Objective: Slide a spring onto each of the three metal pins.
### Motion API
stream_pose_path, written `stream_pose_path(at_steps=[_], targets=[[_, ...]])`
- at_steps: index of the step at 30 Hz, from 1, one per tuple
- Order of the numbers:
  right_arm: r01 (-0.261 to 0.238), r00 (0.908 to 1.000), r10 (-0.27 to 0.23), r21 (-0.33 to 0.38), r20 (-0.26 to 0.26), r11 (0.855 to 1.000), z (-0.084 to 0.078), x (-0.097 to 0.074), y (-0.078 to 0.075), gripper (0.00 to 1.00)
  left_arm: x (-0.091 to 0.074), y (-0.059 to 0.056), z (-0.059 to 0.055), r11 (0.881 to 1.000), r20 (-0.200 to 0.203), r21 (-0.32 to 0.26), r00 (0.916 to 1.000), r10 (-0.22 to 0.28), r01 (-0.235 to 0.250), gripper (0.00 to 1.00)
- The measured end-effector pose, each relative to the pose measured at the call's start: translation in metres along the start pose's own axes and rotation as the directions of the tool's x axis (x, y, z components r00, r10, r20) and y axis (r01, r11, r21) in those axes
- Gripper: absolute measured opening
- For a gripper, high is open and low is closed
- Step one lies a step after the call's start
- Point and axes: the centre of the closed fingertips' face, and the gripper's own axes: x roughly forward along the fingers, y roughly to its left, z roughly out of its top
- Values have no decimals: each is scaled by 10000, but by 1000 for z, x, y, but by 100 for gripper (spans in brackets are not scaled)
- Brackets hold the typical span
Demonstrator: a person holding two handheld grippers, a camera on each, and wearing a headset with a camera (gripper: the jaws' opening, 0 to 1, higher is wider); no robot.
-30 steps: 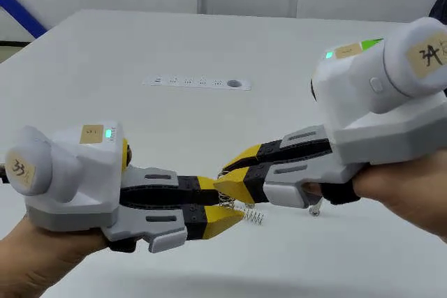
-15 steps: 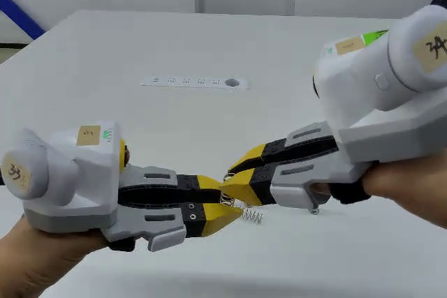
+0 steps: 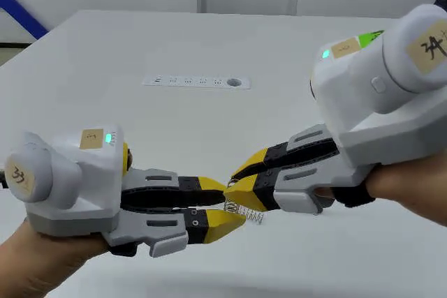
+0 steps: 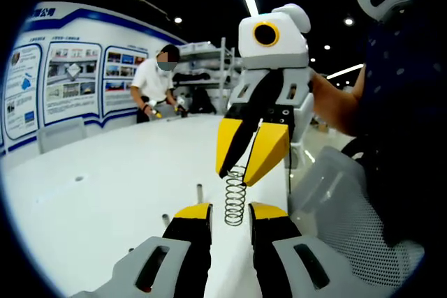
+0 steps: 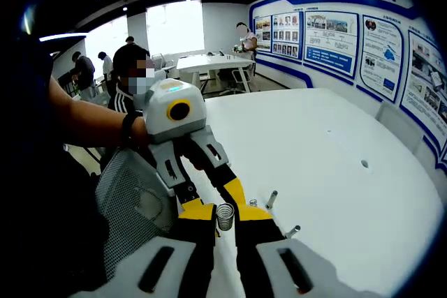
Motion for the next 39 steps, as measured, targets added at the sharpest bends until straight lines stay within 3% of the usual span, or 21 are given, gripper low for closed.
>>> stream_pose_path(at_steps=[7,12,17,23,30,39], targets=[[498,9986,-494,175,-198,9986,-8,-14,-18,11,-9,3,-9,9996,-66,-239,9998,161,-163,27],[1213,9921,-1198,404,-385,9918,-18,-29,-42,11,-21,10,-15,9977,-34,-464,9987,503,-504,31],[1919,9805,-1883,676,-554,9791,-29,-45,-67,11,-34,18,-19,9934,33,-696,9958,918,-913,34],[2811,9578,-2732,935,-892,9551,-46,-60,-95,11,-48,30,-26,9841,-48,-848,9877,1563,-1561,41],[3456,9351,-3323,1096,-1230,9320,-66,-64,-117,11,-58,39,-31,9714,-97,-1067,9772,2121,-2120,50],[3620,9299,-3432,1644,-1323,9176,-93,-53,-132,11,-65,43,-33,9616,-78,-1204,9689,2474,-2465,55]])
